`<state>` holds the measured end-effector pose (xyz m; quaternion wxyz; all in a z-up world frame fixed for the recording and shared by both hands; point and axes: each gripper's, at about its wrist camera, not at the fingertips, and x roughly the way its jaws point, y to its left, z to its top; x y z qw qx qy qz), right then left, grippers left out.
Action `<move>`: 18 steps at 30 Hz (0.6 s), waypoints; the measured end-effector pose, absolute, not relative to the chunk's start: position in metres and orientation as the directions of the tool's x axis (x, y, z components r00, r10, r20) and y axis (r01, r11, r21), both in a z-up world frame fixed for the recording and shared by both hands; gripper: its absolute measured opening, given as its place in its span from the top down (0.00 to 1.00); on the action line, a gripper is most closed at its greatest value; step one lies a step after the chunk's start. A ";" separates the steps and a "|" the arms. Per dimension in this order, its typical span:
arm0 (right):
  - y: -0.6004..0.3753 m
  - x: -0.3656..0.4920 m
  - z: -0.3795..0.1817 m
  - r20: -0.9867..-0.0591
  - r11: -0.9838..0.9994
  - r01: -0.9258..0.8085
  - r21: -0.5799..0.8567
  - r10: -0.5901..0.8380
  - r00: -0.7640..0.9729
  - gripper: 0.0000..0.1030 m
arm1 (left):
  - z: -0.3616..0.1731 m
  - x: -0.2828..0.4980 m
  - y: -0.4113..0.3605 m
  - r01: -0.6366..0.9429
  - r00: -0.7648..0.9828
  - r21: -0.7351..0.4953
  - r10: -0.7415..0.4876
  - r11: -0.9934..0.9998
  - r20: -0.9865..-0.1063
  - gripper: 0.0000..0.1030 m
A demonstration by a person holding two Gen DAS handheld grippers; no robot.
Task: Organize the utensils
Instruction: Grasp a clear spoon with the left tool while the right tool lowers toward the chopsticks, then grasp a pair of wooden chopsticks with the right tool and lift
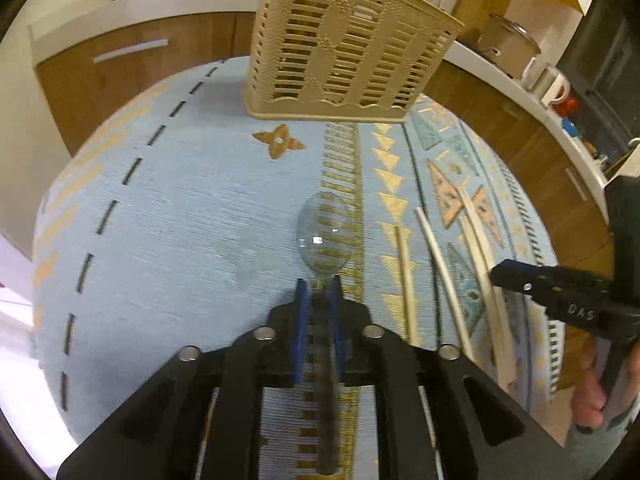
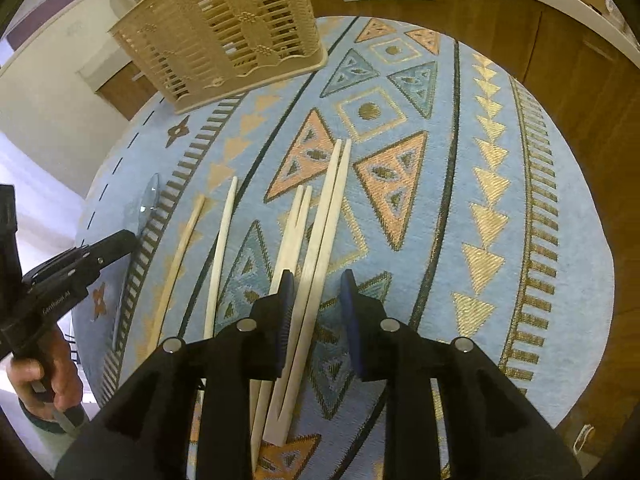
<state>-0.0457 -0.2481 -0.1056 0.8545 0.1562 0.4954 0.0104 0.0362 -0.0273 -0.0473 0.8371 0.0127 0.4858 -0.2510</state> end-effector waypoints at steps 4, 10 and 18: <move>-0.228 -0.044 -0.099 -0.863 0.974 0.167 0.153 0.049 0.503 0.80 | -0.045 0.037 -0.026 0.436 0.429 -0.170 -0.370 0.884 -0.824 0.68; -0.243 -0.042 -0.101 -0.869 0.962 0.173 0.212 0.105 0.484 0.80 | -0.046 0.035 -0.024 0.462 0.401 -0.206 -0.410 0.863 -0.819 0.68; -0.218 -0.020 -0.096 -0.924 0.995 0.062 0.078 0.049 0.379 0.77 | -0.046 0.030 -0.039 0.521 0.373 -0.130 -0.363 0.844 -0.854 0.65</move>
